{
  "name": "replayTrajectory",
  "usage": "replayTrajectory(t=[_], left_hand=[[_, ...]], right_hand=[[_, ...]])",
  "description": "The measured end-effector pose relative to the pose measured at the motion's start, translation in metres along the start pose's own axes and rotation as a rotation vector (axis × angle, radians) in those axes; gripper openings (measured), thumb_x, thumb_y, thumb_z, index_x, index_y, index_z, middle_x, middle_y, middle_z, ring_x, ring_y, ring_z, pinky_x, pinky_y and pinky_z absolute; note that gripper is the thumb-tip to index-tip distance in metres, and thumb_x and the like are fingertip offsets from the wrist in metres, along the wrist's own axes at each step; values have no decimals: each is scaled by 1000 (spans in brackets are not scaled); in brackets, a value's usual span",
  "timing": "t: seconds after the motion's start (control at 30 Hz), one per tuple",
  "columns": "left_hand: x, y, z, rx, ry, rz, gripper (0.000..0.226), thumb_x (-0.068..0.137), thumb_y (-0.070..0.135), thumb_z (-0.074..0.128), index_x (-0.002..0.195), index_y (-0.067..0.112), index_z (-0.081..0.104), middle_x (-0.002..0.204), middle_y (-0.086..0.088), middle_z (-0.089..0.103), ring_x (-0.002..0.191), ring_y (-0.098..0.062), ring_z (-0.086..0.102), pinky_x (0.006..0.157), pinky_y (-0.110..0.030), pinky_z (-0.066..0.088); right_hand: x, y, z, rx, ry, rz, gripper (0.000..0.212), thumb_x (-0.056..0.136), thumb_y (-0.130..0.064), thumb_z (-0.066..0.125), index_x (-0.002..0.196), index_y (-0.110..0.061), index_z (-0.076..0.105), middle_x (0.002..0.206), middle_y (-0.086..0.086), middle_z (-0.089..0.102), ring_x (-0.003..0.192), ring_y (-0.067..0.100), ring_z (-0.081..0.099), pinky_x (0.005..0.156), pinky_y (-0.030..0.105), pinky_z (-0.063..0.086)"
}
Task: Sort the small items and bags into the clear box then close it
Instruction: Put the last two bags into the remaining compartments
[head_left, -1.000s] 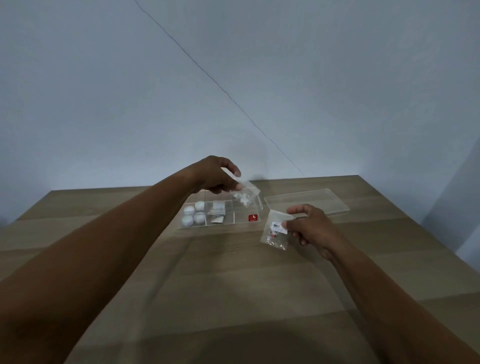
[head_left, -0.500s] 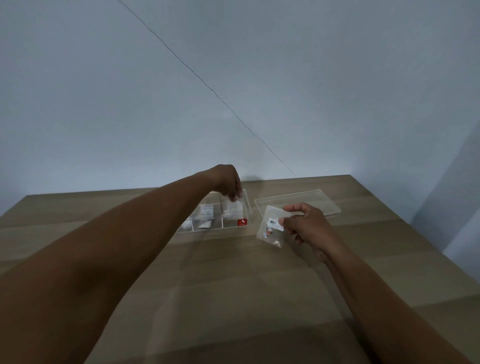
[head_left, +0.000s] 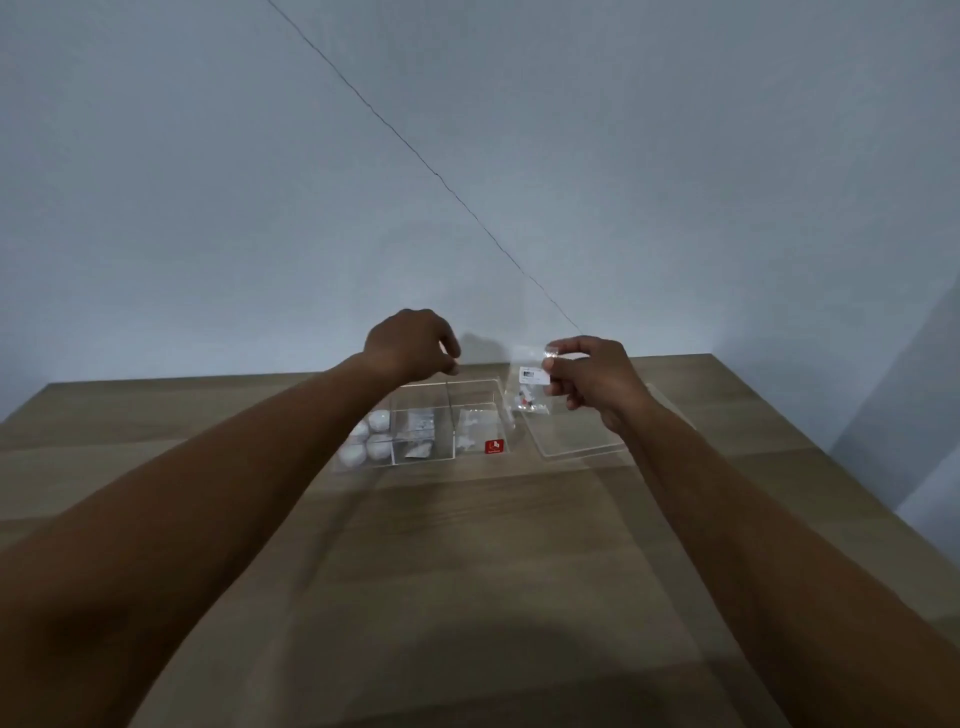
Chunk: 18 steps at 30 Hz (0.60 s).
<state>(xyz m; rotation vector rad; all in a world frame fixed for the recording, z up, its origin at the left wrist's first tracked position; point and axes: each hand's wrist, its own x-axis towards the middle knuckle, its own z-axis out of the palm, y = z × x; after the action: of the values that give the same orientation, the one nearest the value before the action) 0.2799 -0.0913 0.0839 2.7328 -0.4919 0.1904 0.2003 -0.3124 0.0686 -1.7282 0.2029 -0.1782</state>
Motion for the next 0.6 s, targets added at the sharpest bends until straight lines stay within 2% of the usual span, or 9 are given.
replayTrajectory(t=[0.13, 0.23, 0.33, 0.4, 0.47, 0.5, 0.6], left_hand=[[-9, -36, -6, 1, -62, -140, 39, 74, 33, 78, 112, 26, 70, 117, -1, 67, 108, -20, 61, 92, -37, 49], [-17, -62, -8, -13, -61, -224, 51, 75, 33, 77, 123, 24, 64, 129, -6, 61, 118, -26, 56, 98, -42, 46], [-26, -81, -10, -31, -71, -287, 53, 79, 31, 74, 129, 21, 58, 134, -7, 58, 121, -26, 54, 99, -39, 44], [-33, -90, -12, -90, -70, -329, 51, 81, 26, 72, 129, 18, 58, 127, -6, 61, 107, -25, 60, 85, -34, 50], [-41, -97, -13, -201, -82, -383, 49, 79, 20, 74, 126, 16, 60, 100, -4, 65, 80, -21, 63, 60, -29, 52], [-44, -98, -13, -250, -89, -406, 47, 78, 17, 75, 123, 16, 61, 87, -3, 65, 71, -18, 63, 52, -27, 50], [-49, -103, -10, -320, -52, -444, 42, 76, 8, 74, 117, 16, 65, 75, -1, 65, 64, -15, 65, 43, -26, 50]], right_hand=[[17, -11, 21, -95, -12, 4, 20, 80, -4, 67, 100, -6, 64, 62, 8, 64, 45, 14, 62, 35, 17, 34], [25, -9, 38, -217, -29, -40, 23, 75, -6, 72, 97, -11, 65, 68, 7, 67, 42, 6, 59, 36, 17, 34], [30, -2, 54, -364, -50, -120, 23, 71, -9, 76, 91, -17, 67, 78, 0, 70, 56, 3, 66, 59, 24, 47], [32, 2, 61, -457, -70, -140, 22, 69, -11, 76, 86, -22, 67, 73, -4, 70, 68, 7, 68, 65, 26, 46], [35, 6, 66, -525, -97, -141, 21, 67, -12, 75, 81, -25, 67, 67, -6, 69, 69, 6, 67, 64, 25, 44], [36, 7, 67, -553, -106, -143, 20, 67, -13, 75, 80, -25, 67, 66, -7, 69, 69, 6, 67, 64, 25, 44], [37, 10, 71, -653, -101, -159, 20, 65, -16, 79, 76, -28, 67, 81, -7, 68, 76, 10, 63, 68, 28, 45]])
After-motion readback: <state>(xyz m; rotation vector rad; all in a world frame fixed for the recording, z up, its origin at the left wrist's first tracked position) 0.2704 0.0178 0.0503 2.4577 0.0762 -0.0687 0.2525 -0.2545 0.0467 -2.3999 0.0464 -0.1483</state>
